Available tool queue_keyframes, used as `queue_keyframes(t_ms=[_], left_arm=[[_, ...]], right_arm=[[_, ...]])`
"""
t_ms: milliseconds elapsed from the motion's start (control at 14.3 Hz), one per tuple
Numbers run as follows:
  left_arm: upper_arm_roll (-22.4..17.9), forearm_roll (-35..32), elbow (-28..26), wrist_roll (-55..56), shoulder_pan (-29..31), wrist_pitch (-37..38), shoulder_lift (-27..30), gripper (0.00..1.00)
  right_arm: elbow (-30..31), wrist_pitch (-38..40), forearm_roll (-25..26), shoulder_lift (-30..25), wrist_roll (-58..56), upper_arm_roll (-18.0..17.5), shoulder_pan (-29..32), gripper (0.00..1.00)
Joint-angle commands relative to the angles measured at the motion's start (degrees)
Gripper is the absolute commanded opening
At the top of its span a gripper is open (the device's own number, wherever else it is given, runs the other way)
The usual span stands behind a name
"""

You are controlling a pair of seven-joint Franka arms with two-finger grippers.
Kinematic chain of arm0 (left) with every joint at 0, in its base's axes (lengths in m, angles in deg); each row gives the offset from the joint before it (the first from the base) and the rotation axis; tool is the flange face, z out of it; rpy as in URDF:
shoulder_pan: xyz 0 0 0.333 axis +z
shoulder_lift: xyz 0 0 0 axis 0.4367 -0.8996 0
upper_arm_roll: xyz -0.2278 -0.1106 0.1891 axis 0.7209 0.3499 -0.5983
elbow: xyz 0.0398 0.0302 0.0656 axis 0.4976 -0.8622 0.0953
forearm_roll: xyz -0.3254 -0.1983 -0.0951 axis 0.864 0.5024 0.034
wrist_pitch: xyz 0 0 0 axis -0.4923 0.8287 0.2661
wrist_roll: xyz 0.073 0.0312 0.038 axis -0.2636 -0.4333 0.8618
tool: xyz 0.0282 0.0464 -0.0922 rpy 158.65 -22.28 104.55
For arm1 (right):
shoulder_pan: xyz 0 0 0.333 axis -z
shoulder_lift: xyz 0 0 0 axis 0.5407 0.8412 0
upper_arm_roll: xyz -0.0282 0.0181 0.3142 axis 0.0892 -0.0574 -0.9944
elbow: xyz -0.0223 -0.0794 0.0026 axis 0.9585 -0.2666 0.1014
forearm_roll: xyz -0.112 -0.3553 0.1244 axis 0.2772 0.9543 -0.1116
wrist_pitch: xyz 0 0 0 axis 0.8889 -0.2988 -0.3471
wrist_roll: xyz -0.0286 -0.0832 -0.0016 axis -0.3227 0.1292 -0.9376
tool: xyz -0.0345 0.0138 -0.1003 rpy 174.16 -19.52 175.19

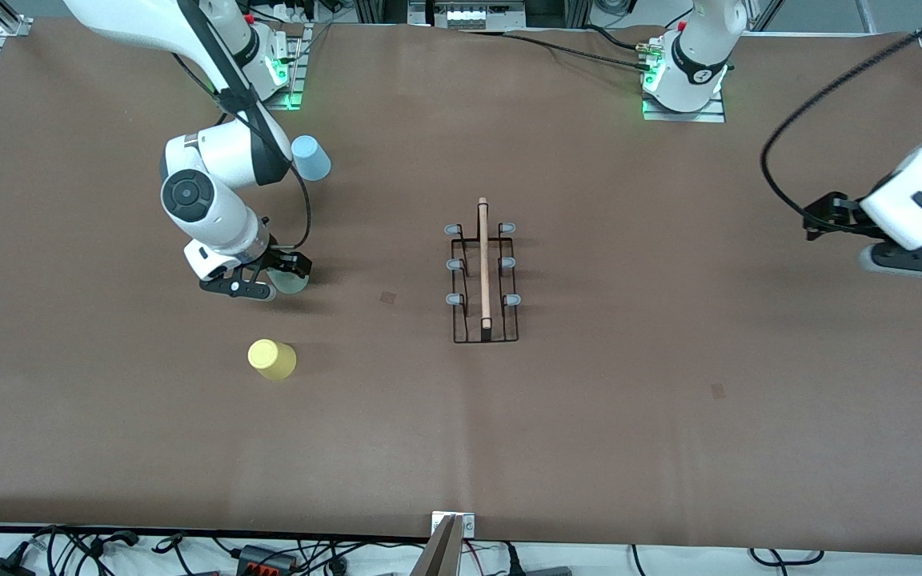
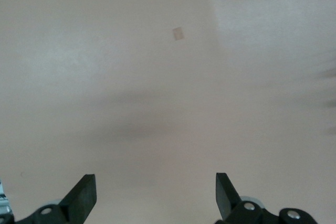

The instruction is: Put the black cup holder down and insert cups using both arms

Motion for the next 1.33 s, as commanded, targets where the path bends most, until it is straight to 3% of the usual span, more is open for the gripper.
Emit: queue_keyframes(t_ms=[0,140,210,280,350,769,1119,1189,1259], left_arm=[[-3.6,8.4,-1.5,-1.4,0.8,0.8,3.5,1.00],[-15.2,10.0,-7.1,-1.4,-9.4,-1.3,7.9,1.00],[-17.2,9.9,-13.3,-1.4,-11.5,-5.1,12.4,1.00],[-17.3,9.9,-18.5,-1.2,-11.8,-8.0,16.2,1.00],[-17.4,9.9,-19.4,-1.2,-11.8,-8.5,17.3,1.00],[-16.3,9.7,-13.1,-0.6,-12.3,-5.9,14.3,1.00],[-15.7,9.9,-12.5,-0.5,-12.2,-4.9,13.9,1.00],[-15.6,10.2,-12.5,-0.7,-12.2,-4.9,13.9,1.00],[-15.5,10.2,-12.4,-0.7,-12.3,-4.9,13.9,1.00]], right_arm=[[3.0,-1.1,-0.5,-1.1,0.8,-0.6,0.2,1.00],[3.8,-2.3,-0.5,-1.1,0.8,-0.6,0.3,1.00],[4.0,-2.5,-0.4,-1.1,0.7,-0.6,0.3,1.00],[4.1,-2.6,-0.4,-1.1,0.7,-0.6,0.4,1.00],[4.1,-2.6,-0.4,-1.2,0.7,-0.5,0.6,1.00],[4.1,-5.7,-0.4,-0.7,0.7,-0.5,1.2,1.00],[4.1,-5.8,-0.4,-0.6,0.7,-0.5,1.3,1.00],[4.1,-5.8,-0.4,-0.6,0.6,-0.5,1.3,0.93],[4.1,-5.7,-0.4,-0.6,0.4,-0.5,1.6,0.74]])
